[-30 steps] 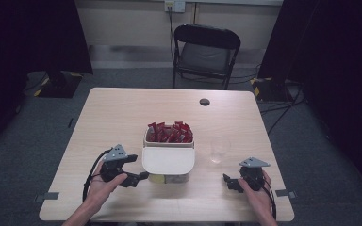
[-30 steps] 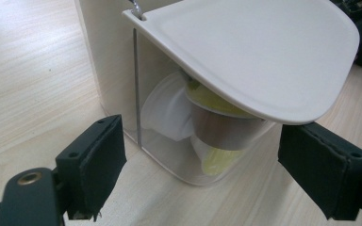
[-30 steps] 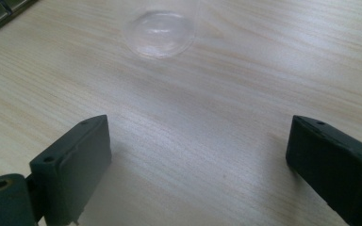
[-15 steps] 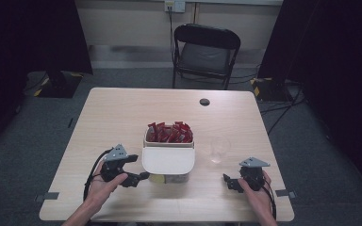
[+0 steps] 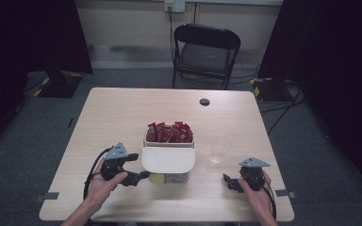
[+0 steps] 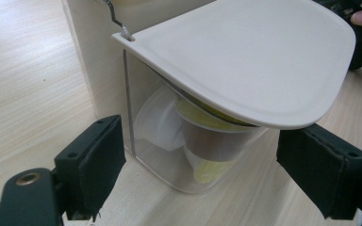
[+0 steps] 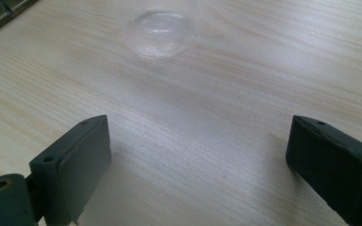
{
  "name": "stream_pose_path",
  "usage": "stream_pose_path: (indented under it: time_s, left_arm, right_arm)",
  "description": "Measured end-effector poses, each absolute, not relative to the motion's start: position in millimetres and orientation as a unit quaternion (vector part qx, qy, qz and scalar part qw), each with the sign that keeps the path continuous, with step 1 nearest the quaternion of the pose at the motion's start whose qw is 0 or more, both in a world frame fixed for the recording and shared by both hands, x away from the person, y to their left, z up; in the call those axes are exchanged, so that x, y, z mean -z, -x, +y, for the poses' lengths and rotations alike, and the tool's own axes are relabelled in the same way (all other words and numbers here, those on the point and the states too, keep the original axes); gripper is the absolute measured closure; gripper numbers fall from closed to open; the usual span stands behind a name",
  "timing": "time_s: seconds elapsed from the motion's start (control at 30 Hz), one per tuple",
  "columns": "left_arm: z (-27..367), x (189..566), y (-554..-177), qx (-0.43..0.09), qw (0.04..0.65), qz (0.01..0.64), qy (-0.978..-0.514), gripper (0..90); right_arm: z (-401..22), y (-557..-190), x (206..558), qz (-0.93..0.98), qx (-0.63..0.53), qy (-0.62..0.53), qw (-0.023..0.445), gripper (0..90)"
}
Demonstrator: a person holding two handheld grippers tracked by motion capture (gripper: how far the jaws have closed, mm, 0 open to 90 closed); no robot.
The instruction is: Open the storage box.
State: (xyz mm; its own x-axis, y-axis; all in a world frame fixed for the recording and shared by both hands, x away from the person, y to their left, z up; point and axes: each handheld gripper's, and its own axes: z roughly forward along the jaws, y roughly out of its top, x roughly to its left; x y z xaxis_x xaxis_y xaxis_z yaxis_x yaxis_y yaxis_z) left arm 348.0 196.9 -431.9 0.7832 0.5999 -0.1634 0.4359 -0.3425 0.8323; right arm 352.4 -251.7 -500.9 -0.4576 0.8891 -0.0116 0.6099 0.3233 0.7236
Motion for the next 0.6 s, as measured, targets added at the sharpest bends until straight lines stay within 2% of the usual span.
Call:
stream_pose_path:
  time_s: [0.6]
  left_arm:
    - [194.0, 420.6, -352.9, -0.086, 0.487, 0.321, -0.808, 15.8]
  right_arm:
    - [-251.8, -352.5, 500.9, 0.786, -0.333, -0.477, 0.209, 6.6]
